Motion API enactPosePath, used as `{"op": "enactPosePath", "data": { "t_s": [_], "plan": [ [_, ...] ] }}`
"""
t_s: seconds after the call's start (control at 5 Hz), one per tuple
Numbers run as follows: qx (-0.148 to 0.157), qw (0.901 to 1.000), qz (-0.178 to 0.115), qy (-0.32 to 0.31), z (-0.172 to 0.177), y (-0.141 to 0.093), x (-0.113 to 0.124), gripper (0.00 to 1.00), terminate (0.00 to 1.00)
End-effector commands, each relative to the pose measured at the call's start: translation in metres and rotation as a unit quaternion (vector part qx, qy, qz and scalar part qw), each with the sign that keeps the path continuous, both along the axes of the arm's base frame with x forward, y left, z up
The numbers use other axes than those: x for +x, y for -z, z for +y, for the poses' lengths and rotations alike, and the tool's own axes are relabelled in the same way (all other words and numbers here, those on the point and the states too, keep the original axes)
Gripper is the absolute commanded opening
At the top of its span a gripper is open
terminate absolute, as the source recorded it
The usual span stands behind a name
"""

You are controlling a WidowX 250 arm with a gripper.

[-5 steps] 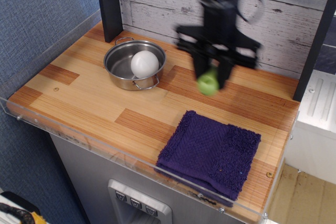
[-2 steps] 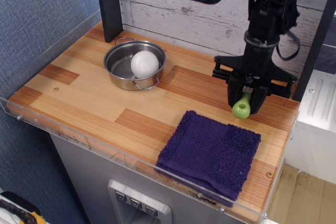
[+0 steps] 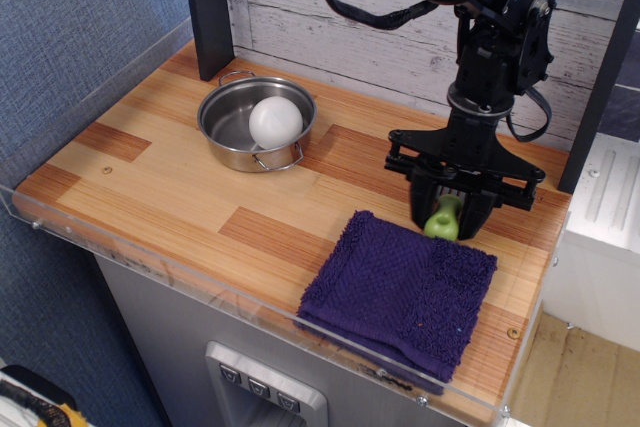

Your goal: Move the spatula behind the purple cloth.

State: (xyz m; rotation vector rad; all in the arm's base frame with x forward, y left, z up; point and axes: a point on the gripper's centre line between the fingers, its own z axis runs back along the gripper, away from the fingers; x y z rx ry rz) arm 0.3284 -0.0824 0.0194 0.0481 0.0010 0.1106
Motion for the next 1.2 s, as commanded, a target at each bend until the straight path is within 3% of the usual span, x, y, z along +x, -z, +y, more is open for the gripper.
{"op": "enactPosePath", "data": {
  "t_s": [0.0, 0.4, 0.8, 1.0],
  "plan": [
    [-0.022, 0.9978, -0.063, 0.001, -0.003, -0.052, -0.004, 1.0, 0.0],
    [-0.022, 0.9948, -0.099, 0.003, 0.019, -0.125, -0.013, 1.0, 0.0],
    [-0.01, 0.9973, -0.072, 0.009, 0.045, -0.158, -0.032, 1.0, 0.0],
    [-0.01, 0.9973, -0.072, 0.009, 0.045, -0.158, -0.032, 1.0, 0.0]
  ]
}}
